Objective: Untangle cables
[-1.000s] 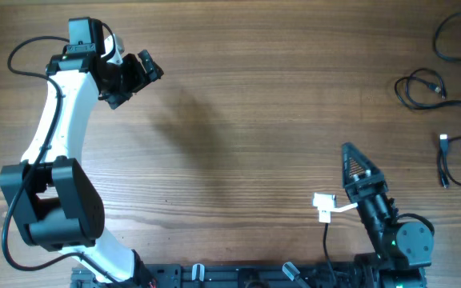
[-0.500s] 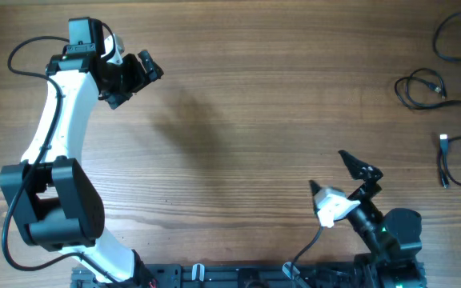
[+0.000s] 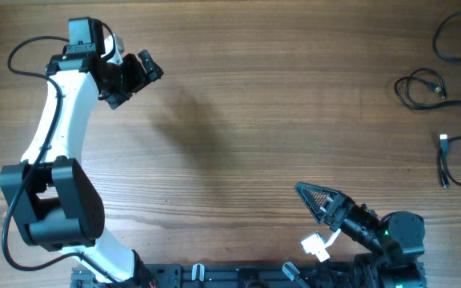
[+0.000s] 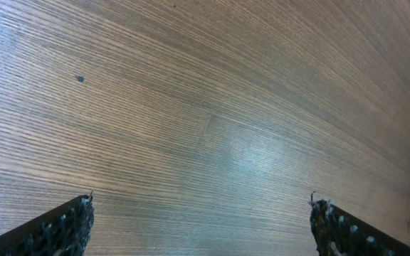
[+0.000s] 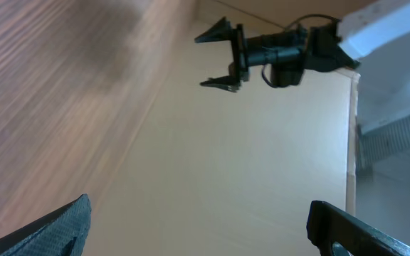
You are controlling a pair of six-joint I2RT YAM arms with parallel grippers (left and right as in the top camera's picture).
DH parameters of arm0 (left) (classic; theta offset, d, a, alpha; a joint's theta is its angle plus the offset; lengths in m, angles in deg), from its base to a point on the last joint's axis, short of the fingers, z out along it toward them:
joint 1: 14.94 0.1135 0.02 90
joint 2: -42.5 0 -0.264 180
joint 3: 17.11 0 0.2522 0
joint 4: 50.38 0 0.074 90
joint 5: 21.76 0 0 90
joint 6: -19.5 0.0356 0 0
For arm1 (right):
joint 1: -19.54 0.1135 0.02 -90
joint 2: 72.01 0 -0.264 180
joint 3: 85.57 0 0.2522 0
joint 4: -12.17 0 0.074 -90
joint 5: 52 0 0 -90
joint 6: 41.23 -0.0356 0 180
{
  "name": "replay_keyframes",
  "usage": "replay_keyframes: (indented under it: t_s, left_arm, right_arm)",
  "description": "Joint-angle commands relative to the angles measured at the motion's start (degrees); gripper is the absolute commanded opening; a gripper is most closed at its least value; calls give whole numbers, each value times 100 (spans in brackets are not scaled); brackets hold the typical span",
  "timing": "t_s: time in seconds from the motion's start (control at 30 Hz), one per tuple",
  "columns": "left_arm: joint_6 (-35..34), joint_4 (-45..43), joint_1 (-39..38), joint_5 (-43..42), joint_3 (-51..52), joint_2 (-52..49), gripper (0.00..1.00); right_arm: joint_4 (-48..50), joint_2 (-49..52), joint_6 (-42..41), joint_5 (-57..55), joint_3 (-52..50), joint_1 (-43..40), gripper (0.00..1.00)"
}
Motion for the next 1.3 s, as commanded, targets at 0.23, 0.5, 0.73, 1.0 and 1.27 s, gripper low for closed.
replay_keyframes:
  t_s: [0.23,0.5,0.73,1.0,1.27]
  left_arm:
    - [70,-15,-15,33,-31,39,100]
    - [70,-15,-15,33,-31,39,100]
    - [70,-15,-15,33,-31,39,100]
    - [70,-15,-15,33,-31,39,100]
    - [70,-15,-15,33,-31,39,100]
  right_arm:
    - [-468,-48,-7429,-1233,20,13,100]
    - [-271,-48,-9132,2243,17,15,100]
    - [-286,-48,-9123,1978,15,13,100]
    - [-385,-48,-5862,-695,11,13,100]
    - [-153,-48,474,-1816,11,13,100]
